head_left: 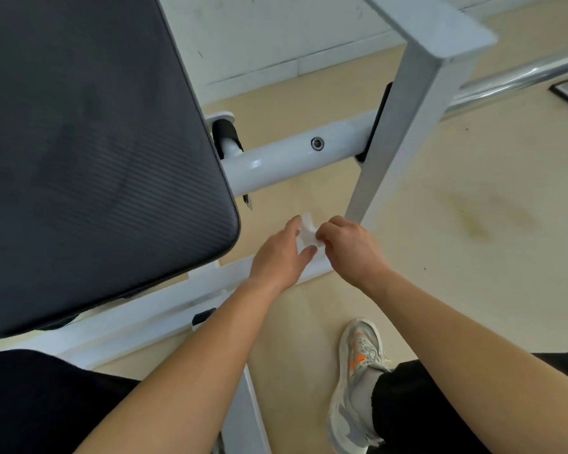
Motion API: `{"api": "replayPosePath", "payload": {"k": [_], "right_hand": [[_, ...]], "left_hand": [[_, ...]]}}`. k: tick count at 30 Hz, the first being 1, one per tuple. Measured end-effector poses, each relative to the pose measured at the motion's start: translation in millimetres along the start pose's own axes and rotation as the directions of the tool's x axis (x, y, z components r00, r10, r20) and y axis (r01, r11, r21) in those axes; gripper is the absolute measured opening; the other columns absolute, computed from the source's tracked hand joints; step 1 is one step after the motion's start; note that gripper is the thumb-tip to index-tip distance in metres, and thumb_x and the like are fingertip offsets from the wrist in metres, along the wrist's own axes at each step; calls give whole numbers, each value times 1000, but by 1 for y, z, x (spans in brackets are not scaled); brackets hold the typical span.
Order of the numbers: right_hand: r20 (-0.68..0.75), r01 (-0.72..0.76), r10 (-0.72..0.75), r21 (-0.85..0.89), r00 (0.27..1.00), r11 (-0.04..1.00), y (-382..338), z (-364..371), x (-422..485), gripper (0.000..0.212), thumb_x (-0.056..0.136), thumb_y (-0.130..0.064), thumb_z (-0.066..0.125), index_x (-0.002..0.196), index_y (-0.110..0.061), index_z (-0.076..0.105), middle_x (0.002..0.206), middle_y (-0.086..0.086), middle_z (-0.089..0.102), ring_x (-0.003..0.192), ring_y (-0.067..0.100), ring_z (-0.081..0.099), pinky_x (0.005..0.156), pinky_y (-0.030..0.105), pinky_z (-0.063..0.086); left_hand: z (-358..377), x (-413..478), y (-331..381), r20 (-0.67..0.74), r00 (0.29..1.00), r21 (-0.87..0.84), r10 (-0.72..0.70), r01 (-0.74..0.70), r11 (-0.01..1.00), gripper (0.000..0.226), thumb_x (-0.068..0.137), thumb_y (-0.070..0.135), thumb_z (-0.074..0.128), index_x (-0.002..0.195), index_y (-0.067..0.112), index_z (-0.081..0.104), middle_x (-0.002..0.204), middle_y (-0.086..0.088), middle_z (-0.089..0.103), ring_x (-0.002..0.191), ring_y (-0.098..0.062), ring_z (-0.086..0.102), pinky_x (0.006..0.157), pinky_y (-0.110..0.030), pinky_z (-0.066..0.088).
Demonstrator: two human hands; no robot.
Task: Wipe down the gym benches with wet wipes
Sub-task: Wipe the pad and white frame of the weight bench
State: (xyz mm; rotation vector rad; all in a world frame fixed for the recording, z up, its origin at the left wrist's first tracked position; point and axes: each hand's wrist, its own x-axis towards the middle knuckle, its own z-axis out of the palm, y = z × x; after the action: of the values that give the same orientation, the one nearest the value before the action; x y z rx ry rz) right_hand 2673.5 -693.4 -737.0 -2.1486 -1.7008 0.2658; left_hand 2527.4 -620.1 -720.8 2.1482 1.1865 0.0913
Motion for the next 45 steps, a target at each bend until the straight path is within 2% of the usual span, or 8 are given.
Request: {"api": "replayPosePath", "payload": {"k": [4,10,17,23,29,36,42,45], "right_hand": [[-164,96,-80,95,983,991,-23,-58,-10,30,83,10,58,99,-11,72,100,3,65,91,28,61,68,38,51],[-240,187,-150,138,959,973,-58,-129,-17,20,84,5,67,94,-12,72,98,4,62,84,26,62,70,40,53],[-205,219,-180,190,962,957,-83,-179,11,21,90,-2,67,104,-14,75,105,1,61,82,13,57,82,32,51],[-119,159,-145,124,982,979,-89,-175,55,29,95,-1,57,116,-12,73,114,7,59,98,24,61,89,26,44],[-33,92,-91,25,995,995,-88,-142,80,42,90,5,51,121,-18,69,117,6,55,102,29,60,84,41,53],[-59,109,-117,-118,991,987,-75,-129,87,40,95,-6,52,123,-29,68,117,-1,55,108,24,51,74,31,36],[-246,103,-125,-98,961,990,-56,-120,82,32,81,0,70,100,-24,78,99,3,61,87,31,57,62,34,46],[-228,85,-129,-193,965,977,-50,-118,76,40,74,0,68,105,-24,74,108,2,63,90,31,59,63,35,47]], "left_hand": [[-33,-34,39,-156,988,-138,12,-34,990,53,100,37,58,148,36,37,129,4,61,105,-17,65,91,-40,53],[-82,-73,77,-386,922,-168,45,-118,979,13,96,39,62,107,33,64,94,11,69,79,-13,69,77,-40,57],[-153,-83,95,-533,820,184,209,-130,974,15,95,37,60,110,34,60,85,17,67,81,-13,63,70,-37,52],[-174,-40,90,-471,780,627,412,-33,778,10,96,33,56,95,28,64,79,7,67,77,-20,57,68,-35,32],[-163,-12,99,-302,865,844,401,47,535,11,86,13,60,91,22,63,90,0,50,92,-25,48,78,-38,27],[-156,-3,89,-301,904,824,303,87,559,19,84,7,57,96,21,63,102,-2,55,101,-27,51,90,-37,34],[-147,2,82,-245,897,741,368,-72,668,47,85,-1,61,127,18,52,117,-4,53,98,-24,58,69,-33,40],[-138,0,82,-182,895,762,407,-133,634,35,74,-3,74,104,13,66,109,-4,63,82,-25,65,55,-36,47]]}}
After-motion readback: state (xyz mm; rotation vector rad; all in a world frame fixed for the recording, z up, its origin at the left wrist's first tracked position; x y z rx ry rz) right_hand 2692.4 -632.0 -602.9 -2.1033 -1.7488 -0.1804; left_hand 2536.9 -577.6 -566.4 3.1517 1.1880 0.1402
